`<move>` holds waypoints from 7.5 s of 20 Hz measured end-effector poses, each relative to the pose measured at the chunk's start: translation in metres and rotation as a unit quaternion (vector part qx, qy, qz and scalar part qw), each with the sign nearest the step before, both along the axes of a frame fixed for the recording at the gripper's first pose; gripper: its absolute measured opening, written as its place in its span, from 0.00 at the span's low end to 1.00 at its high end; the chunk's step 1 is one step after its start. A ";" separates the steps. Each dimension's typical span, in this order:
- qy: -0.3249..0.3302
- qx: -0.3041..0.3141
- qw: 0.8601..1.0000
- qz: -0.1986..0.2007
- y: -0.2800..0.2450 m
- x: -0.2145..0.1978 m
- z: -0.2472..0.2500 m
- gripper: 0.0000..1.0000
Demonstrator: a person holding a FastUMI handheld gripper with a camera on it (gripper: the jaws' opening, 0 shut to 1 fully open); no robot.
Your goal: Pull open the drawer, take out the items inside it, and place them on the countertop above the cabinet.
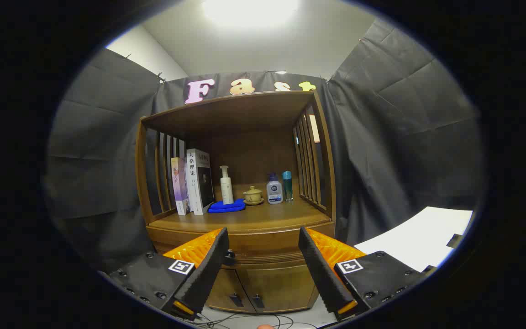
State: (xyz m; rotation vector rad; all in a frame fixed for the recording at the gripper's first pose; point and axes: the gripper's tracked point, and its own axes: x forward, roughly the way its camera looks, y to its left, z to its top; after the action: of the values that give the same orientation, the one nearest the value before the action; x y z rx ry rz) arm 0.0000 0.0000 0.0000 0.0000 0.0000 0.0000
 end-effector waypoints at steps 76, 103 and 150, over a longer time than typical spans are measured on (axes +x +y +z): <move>0.157 -0.003 0.984 0.079 0.093 0.116 -0.174 0.26; 0.166 -0.017 0.978 0.129 0.093 -0.002 -0.180 0.35; 0.321 -0.006 0.935 0.150 0.085 0.114 -0.104 0.20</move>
State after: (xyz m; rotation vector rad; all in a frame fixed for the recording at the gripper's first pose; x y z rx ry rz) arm 0.1143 0.0852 -0.1036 -0.0124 0.6553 0.3064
